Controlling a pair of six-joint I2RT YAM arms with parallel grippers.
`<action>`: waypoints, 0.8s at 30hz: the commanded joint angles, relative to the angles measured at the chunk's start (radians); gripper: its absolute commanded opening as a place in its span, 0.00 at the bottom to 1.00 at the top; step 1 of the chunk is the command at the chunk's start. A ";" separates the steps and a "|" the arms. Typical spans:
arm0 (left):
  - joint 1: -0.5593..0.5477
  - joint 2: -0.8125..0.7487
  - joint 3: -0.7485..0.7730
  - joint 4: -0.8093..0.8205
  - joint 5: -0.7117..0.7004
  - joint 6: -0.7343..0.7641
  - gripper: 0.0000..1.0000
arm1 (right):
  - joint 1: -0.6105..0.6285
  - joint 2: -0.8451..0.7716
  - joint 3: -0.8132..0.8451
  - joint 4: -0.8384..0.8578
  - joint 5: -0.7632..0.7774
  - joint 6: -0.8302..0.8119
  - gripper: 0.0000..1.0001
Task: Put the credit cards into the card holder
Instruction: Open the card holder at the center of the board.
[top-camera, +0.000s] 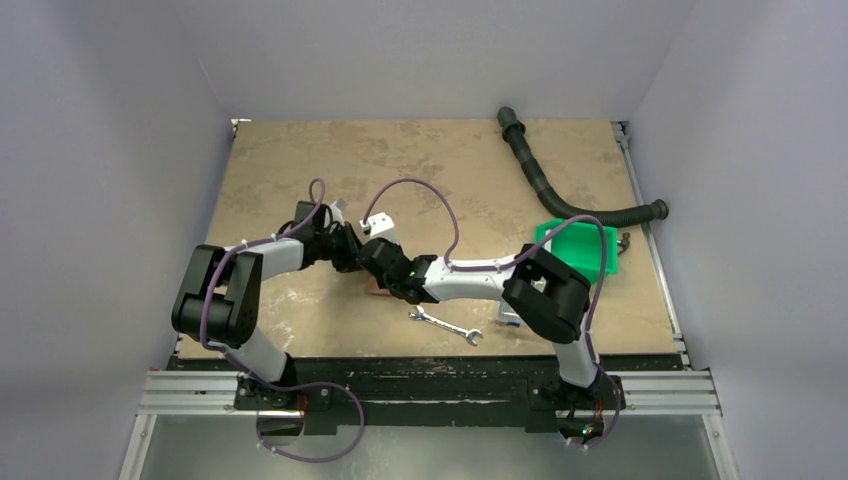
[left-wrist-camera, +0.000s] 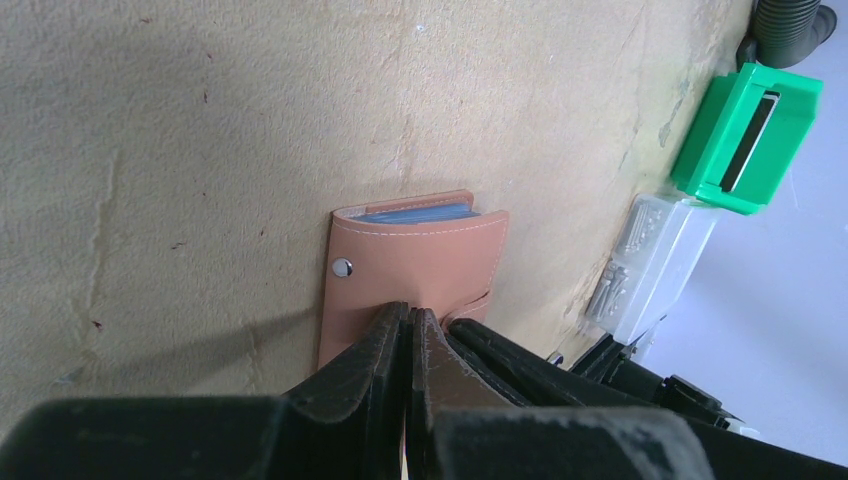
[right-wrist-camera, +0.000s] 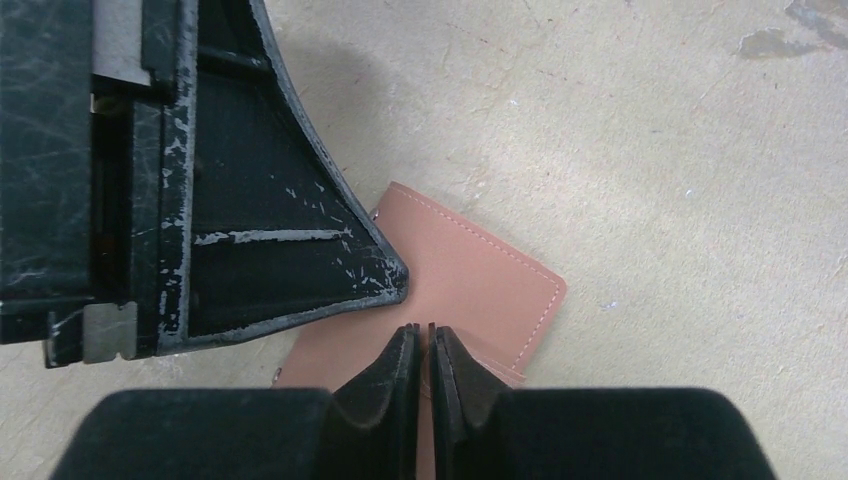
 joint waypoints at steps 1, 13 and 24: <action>-0.003 0.063 -0.047 -0.103 -0.168 0.055 0.00 | -0.007 -0.006 -0.021 -0.063 0.060 0.003 0.09; -0.003 0.060 -0.038 -0.122 -0.182 0.068 0.00 | -0.004 -0.100 -0.065 -0.009 0.033 -0.105 0.16; -0.004 0.072 -0.033 -0.115 -0.124 0.069 0.00 | 0.018 -0.109 -0.051 0.026 -0.054 -0.246 0.44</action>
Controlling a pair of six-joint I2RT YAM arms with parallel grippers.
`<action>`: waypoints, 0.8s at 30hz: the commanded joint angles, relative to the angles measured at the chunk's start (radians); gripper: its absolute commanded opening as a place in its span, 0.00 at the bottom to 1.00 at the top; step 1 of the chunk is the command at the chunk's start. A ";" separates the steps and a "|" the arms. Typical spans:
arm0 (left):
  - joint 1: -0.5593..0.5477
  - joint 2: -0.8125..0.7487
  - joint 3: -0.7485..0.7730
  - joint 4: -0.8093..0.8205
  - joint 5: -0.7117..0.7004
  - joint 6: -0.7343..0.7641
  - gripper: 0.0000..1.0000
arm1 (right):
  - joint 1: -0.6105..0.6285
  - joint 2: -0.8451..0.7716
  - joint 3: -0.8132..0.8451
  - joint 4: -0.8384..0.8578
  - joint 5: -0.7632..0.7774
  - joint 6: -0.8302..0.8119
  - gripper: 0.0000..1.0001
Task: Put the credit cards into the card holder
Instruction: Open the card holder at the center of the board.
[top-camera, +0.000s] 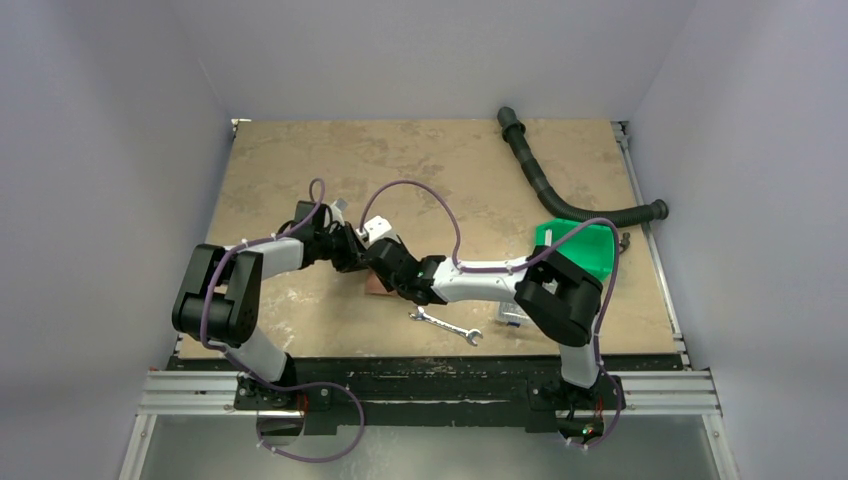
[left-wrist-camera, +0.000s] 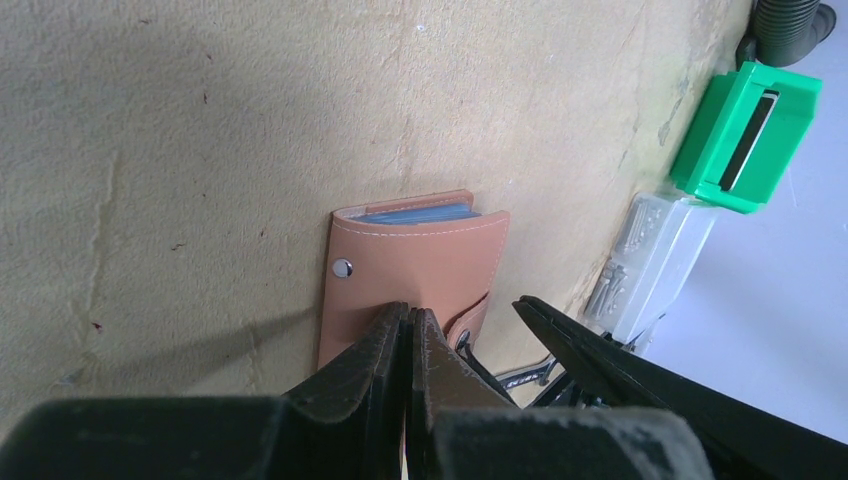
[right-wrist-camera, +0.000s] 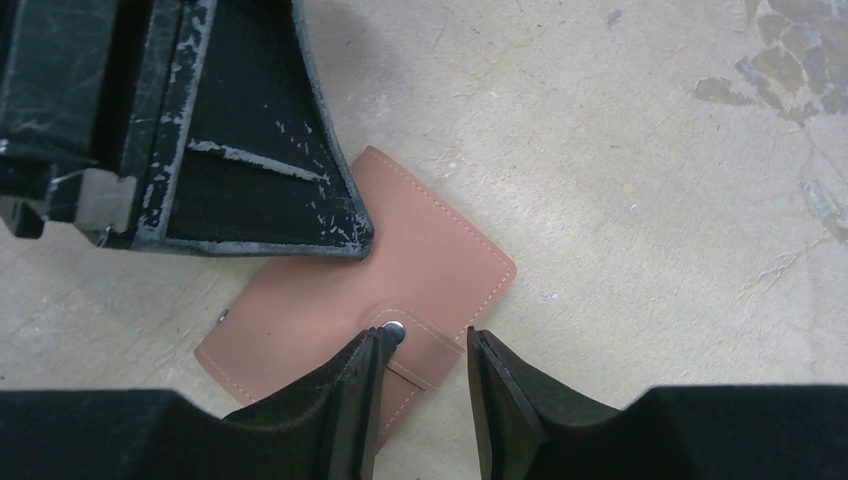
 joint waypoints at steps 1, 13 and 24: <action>-0.006 0.068 -0.036 -0.108 -0.121 0.067 0.00 | 0.018 -0.039 0.016 0.020 -0.014 -0.052 0.46; -0.028 -0.056 -0.007 -0.124 -0.038 0.039 0.00 | 0.027 0.006 -0.007 0.068 -0.075 -0.037 0.43; -0.051 0.000 -0.037 -0.133 -0.119 0.047 0.00 | 0.023 0.081 0.001 -0.009 0.121 0.067 0.32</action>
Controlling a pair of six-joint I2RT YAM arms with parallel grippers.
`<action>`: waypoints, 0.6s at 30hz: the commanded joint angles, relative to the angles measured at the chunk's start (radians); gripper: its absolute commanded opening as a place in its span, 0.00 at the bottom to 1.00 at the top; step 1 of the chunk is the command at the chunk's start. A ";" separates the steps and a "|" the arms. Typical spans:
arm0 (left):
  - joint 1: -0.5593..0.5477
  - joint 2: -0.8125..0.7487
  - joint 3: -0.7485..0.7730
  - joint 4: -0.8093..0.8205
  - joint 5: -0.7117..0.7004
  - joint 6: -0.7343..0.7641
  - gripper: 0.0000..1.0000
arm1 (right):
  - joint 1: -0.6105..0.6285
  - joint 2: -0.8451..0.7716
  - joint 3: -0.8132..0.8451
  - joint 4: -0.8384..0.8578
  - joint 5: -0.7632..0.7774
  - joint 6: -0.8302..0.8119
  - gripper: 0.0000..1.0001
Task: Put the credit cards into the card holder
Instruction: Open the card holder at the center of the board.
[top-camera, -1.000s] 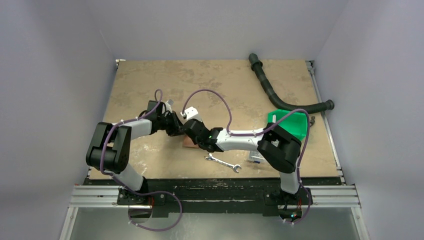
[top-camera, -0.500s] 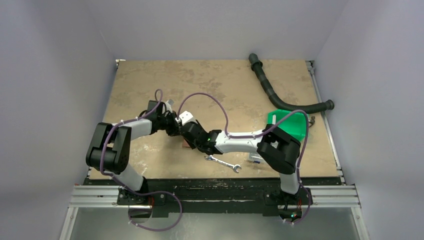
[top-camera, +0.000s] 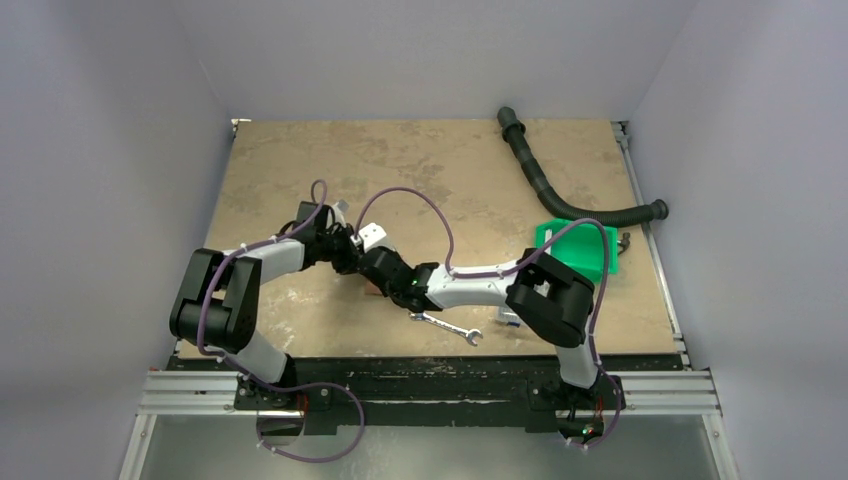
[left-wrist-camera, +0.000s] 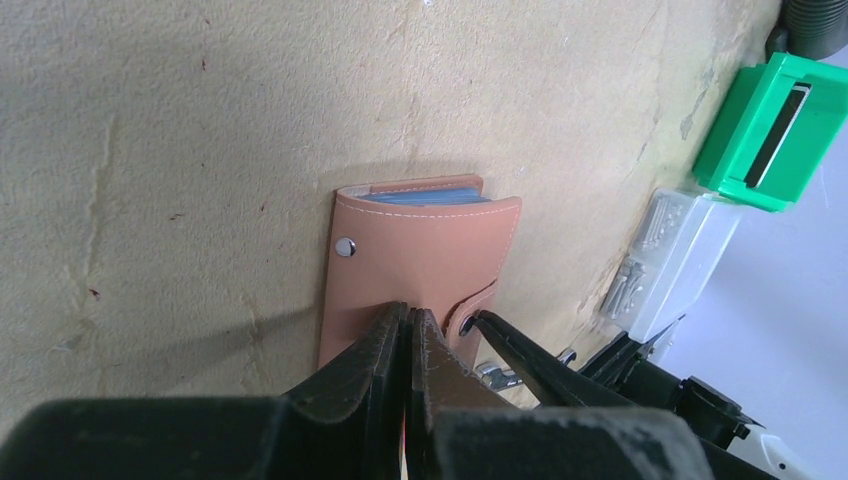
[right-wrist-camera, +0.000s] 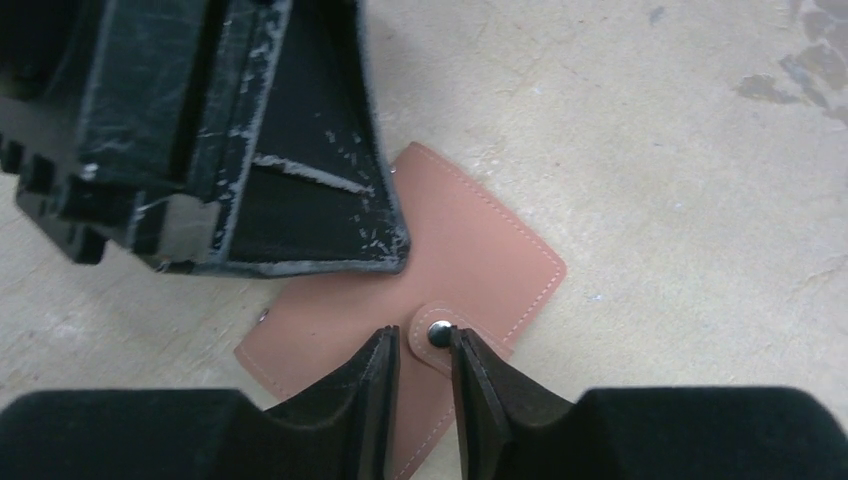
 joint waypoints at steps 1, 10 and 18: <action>-0.026 0.037 -0.037 -0.091 -0.108 0.037 0.00 | -0.005 0.045 0.005 -0.070 0.148 0.072 0.30; -0.024 0.084 -0.041 -0.119 -0.208 0.026 0.00 | -0.005 0.029 0.026 -0.064 0.257 0.060 0.07; -0.024 0.124 -0.031 -0.146 -0.273 0.022 0.00 | -0.076 -0.084 -0.037 0.047 0.116 0.162 0.00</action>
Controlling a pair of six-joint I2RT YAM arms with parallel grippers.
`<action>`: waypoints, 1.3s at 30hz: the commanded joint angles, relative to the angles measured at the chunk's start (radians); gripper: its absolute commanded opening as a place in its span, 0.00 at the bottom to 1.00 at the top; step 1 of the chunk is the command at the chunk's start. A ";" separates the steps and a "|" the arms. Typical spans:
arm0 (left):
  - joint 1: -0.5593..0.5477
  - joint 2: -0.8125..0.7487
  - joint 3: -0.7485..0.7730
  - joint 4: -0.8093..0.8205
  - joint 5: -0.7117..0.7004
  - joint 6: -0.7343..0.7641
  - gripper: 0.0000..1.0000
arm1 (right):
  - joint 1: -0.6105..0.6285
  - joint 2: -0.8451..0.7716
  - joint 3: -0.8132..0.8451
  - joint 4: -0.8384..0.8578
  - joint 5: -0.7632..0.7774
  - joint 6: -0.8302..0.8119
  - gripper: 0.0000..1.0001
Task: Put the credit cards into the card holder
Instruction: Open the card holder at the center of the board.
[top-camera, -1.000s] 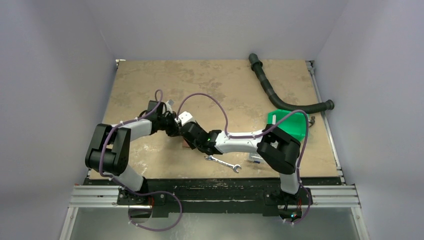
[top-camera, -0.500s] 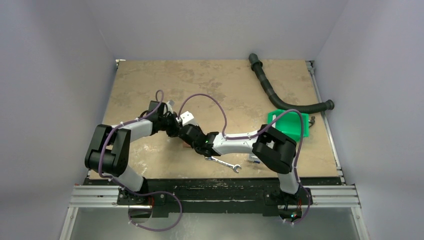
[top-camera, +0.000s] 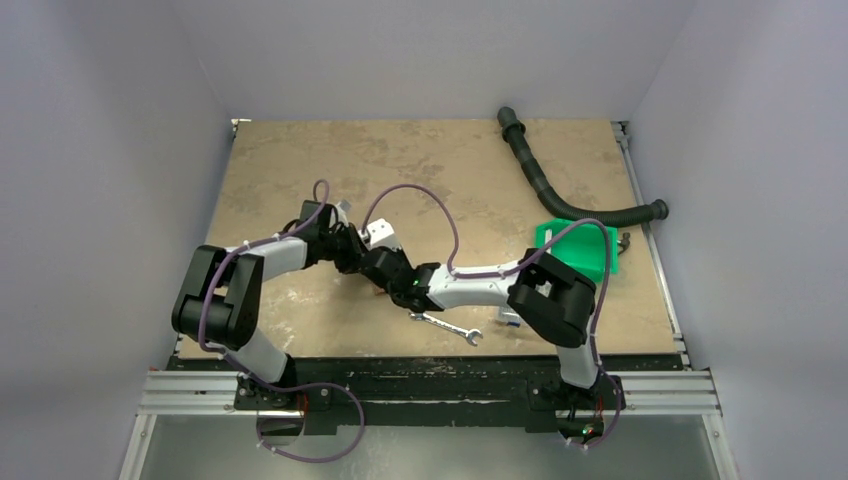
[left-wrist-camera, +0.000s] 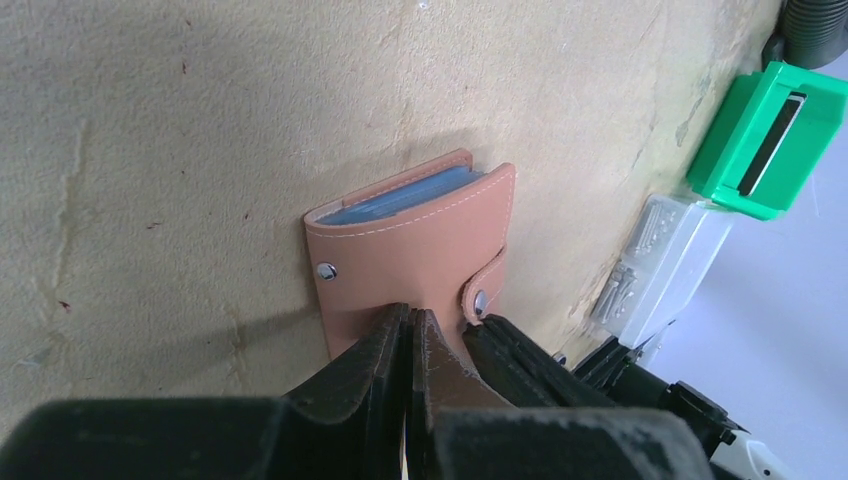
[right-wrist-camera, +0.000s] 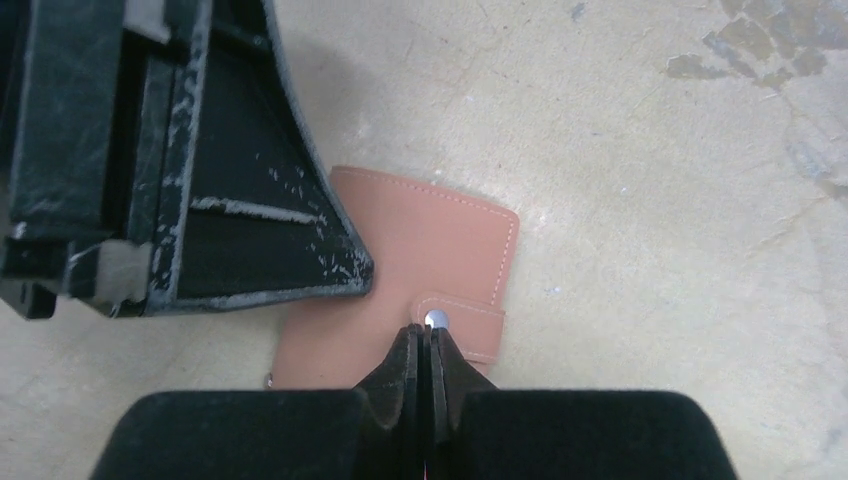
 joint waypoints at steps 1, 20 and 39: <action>-0.009 0.103 -0.042 -0.146 -0.247 0.054 0.00 | -0.114 -0.105 -0.065 0.080 -0.095 0.112 0.00; -0.009 0.088 -0.010 -0.145 -0.193 0.095 0.00 | -0.288 -0.272 -0.284 0.264 -0.518 0.002 0.37; -0.011 0.078 -0.020 -0.137 -0.169 0.091 0.00 | -0.258 -0.142 -0.137 0.171 -0.436 -0.022 0.48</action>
